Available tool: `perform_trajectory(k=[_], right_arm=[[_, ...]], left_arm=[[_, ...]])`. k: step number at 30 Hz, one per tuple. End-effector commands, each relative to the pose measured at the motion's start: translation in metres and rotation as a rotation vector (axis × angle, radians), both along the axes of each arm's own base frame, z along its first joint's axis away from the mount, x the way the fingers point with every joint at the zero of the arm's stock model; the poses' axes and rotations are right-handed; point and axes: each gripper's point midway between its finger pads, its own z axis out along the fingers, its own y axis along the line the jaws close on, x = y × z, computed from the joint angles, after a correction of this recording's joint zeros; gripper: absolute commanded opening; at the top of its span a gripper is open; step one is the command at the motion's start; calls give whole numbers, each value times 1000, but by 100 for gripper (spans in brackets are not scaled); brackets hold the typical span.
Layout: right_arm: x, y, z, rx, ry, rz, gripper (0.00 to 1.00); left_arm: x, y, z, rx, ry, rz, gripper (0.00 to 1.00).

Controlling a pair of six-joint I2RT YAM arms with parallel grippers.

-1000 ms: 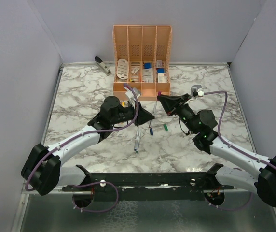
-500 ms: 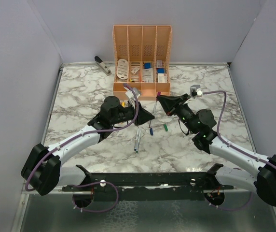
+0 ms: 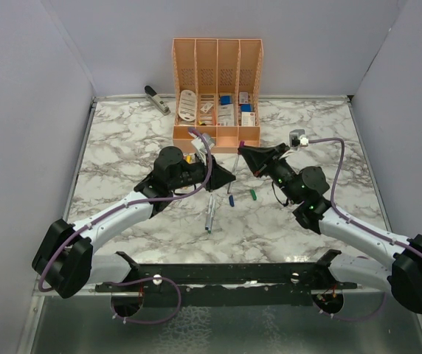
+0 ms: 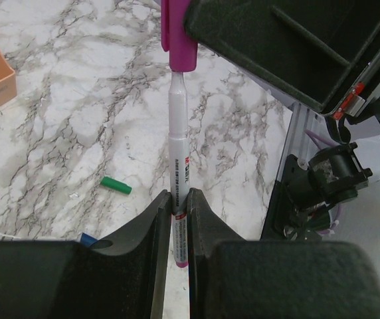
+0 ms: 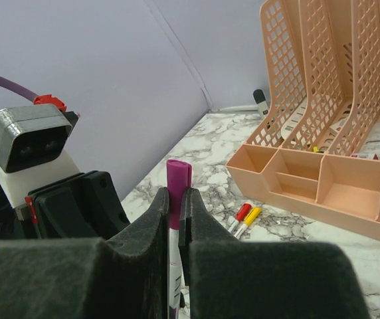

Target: Insert the pens into the pen caps

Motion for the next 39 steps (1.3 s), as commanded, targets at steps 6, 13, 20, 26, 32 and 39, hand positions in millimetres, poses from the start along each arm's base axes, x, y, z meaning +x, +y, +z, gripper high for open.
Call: perform_trajectory(k=[6, 13, 20, 26, 32, 39], right_arm=[[-7, 8, -20, -22, 63, 64, 1], [-7, 13, -35, -42, 99, 83, 1], [-5, 20, -50, -69, 126, 104, 1], [-4, 22, -52, -83, 133, 107, 1], [-6, 29, -61, -129, 163, 146, 1], [-10, 39, -91, -244, 240, 186, 1]], left_arm=[[15, 5, 17, -15, -76, 78, 0], [16, 1, 25, -22, -93, 59, 0], [15, 0, 51, -57, -148, 46, 0], [17, 6, 64, -76, -177, 87, 0], [30, 14, 73, -82, -205, 177, 0], [50, 24, 109, -122, -307, 290, 0]])
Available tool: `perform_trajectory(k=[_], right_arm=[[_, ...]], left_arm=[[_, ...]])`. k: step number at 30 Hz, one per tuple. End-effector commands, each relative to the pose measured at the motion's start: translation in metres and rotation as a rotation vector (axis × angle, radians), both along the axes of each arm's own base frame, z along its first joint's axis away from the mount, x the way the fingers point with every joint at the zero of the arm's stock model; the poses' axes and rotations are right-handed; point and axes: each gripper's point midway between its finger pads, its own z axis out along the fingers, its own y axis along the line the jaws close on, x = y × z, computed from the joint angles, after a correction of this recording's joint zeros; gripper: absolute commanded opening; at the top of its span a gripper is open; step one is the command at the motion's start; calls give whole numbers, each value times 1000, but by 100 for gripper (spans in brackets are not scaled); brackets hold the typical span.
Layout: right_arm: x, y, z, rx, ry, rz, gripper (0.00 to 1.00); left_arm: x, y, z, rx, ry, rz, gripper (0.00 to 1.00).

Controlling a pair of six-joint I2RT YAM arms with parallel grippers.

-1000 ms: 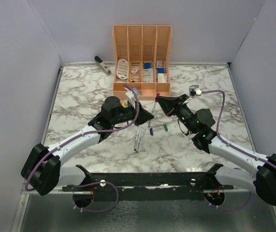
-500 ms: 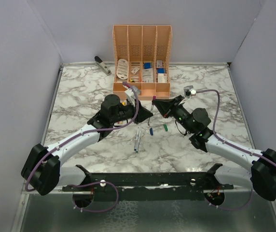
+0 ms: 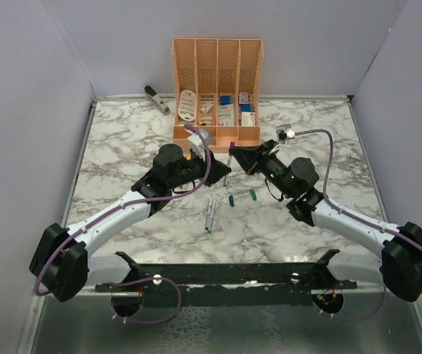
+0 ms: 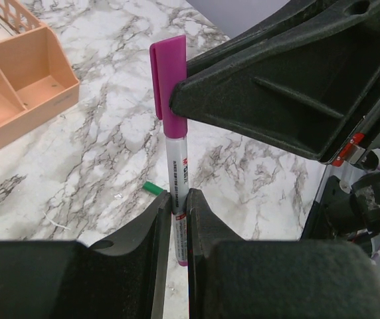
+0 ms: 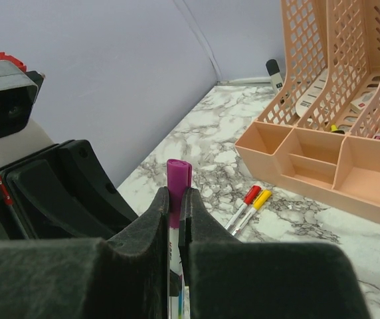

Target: Insert the pens into the pen caps

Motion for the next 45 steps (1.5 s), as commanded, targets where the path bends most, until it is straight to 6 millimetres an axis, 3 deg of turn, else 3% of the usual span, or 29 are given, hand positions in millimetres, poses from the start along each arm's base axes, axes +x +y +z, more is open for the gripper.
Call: perform_trajectory(k=[1, 9, 20, 27, 31, 37, 39, 45], right_arm=[[-18, 14, -72, -205, 166, 108, 1], [-26, 13, -93, -268, 219, 114, 1], [-32, 16, -120, -372, 286, 110, 1], [-30, 17, -117, -376, 285, 93, 1], [-21, 18, -95, -347, 234, 63, 2], [1, 15, -46, -314, 133, -35, 34], [6, 10, -27, -295, 94, -72, 41], [8, -8, 13, -242, 21, -158, 43]], left_arm=[[27, 11, 108, -168, -286, 133, 0], [37, 17, 133, -201, -346, 183, 0], [47, 26, 134, -196, -352, 257, 0], [49, 27, 124, -176, -337, 262, 0], [48, 26, 97, -119, -276, 249, 0], [46, 39, 14, 76, -68, 293, 0], [44, 47, -14, 144, 5, 321, 0], [46, 66, -72, 268, 194, 408, 0]])
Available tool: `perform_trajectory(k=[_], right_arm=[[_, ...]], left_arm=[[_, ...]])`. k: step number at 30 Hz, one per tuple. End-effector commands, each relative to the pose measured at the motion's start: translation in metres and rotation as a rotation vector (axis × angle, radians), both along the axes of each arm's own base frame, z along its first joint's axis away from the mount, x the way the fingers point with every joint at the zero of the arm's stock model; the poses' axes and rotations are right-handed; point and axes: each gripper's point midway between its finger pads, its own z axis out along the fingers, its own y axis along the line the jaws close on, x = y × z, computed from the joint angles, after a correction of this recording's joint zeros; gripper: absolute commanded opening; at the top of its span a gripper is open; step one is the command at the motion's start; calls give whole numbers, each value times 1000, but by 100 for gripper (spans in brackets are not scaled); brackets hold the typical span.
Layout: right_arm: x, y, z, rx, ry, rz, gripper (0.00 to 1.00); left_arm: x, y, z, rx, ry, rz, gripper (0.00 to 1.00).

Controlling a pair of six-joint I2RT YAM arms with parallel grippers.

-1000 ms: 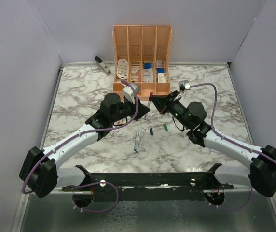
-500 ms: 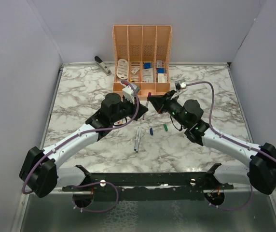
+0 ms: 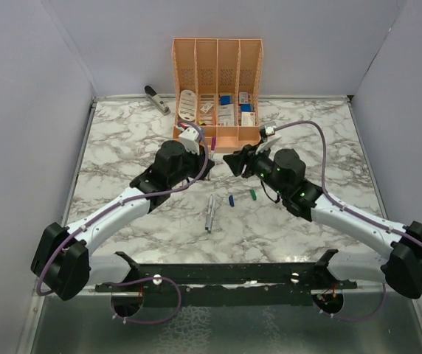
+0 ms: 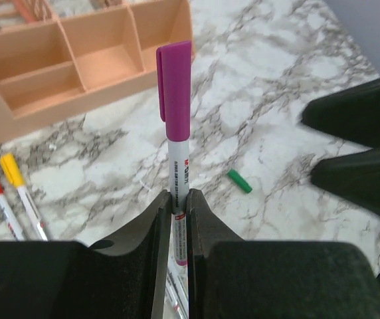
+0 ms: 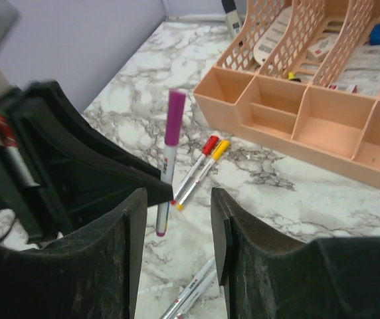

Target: Insert the pens into the pen caps

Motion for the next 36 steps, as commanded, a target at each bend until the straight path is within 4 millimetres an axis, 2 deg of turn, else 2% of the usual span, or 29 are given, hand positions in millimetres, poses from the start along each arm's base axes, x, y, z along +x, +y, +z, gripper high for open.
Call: perform_trajectory(k=[1, 6, 7, 12, 17, 24, 28, 31, 36], right_arm=[[3, -20, 47, 33, -98, -89, 43], [3, -33, 36, 12, -46, -150, 43], [2, -35, 33, 5, -37, -156, 43], [-6, -41, 25, 11, -11, -154, 43], [-10, -48, 19, 5, 4, -170, 43], [-11, -50, 11, -12, 26, -172, 43], [-12, -50, 6, -16, 37, -171, 43], [-13, -50, 3, -24, 45, -167, 42], [-14, -52, 0, -35, 53, -173, 36]], left_arm=[[7, 23, -54, 99, 182, 132, 0], [20, 31, -99, 206, 366, 208, 0], [22, 33, -113, 242, 409, 220, 0], [36, 35, -133, 313, 445, 248, 0], [47, 47, -157, 410, 490, 306, 0], [63, 56, -177, 457, 518, 351, 0], [69, 62, -188, 489, 531, 373, 3], [74, 62, -191, 498, 532, 375, 10], [80, 59, -186, 486, 525, 385, 28]])
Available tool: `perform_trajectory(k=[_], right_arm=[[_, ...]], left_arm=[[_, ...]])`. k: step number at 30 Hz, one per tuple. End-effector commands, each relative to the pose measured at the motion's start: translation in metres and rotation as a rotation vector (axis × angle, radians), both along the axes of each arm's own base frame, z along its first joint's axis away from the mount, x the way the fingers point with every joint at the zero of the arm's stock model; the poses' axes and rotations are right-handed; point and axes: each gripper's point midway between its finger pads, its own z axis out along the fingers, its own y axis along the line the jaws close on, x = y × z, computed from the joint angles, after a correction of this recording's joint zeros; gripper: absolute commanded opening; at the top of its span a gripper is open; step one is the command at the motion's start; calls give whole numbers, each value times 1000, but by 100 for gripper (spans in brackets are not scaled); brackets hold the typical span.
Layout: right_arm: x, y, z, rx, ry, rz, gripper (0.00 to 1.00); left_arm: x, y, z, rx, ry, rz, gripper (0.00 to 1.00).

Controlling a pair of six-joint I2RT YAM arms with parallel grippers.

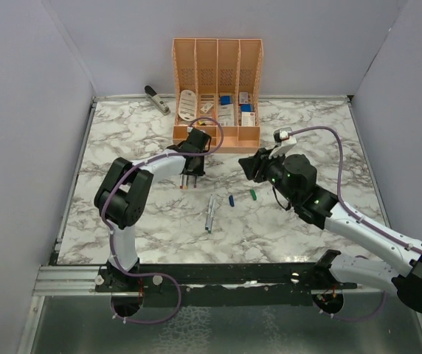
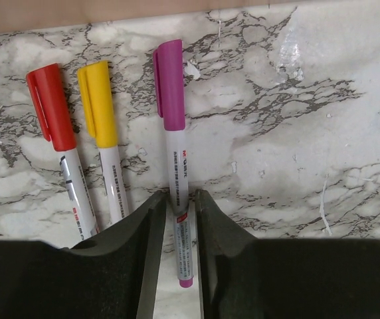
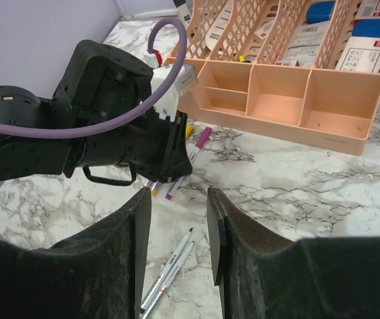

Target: Insert the pens into the pen caps

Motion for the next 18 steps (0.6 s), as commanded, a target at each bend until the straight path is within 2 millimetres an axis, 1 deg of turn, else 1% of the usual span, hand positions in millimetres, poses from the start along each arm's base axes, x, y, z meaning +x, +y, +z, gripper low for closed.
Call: perform_trajectory(k=[1, 4, 7, 9, 13, 15, 16, 17, 18], right_arm=[[-2, -7, -5, -11, 15, -27, 35], [-3, -7, -6, -10, 15, -27, 35], [-3, -7, -6, -5, 15, -24, 34], [-3, -6, -7, -2, 16, -24, 34], [0, -10, -12, 3, 29, -54, 34], [3, -14, -17, 3, 48, -91, 36], [4, -16, -19, -2, 58, -108, 37], [5, -18, -23, -8, 72, -124, 39], [6, -20, -28, -14, 90, -140, 40]], left_arm=[[7, 6, 3, 32, -10, 23, 31], [7, 8, 8, 37, -15, 30, 36], [7, 8, 17, 32, -27, 32, 37], [7, 6, 28, 12, -45, 28, 37], [6, 0, 61, -51, -101, 6, 36], [0, -2, 75, -76, -124, -6, 36], [-5, -2, 76, -79, -123, -12, 36], [-10, -2, 87, -97, -143, -18, 36], [-16, -2, 92, -109, -150, -23, 36]])
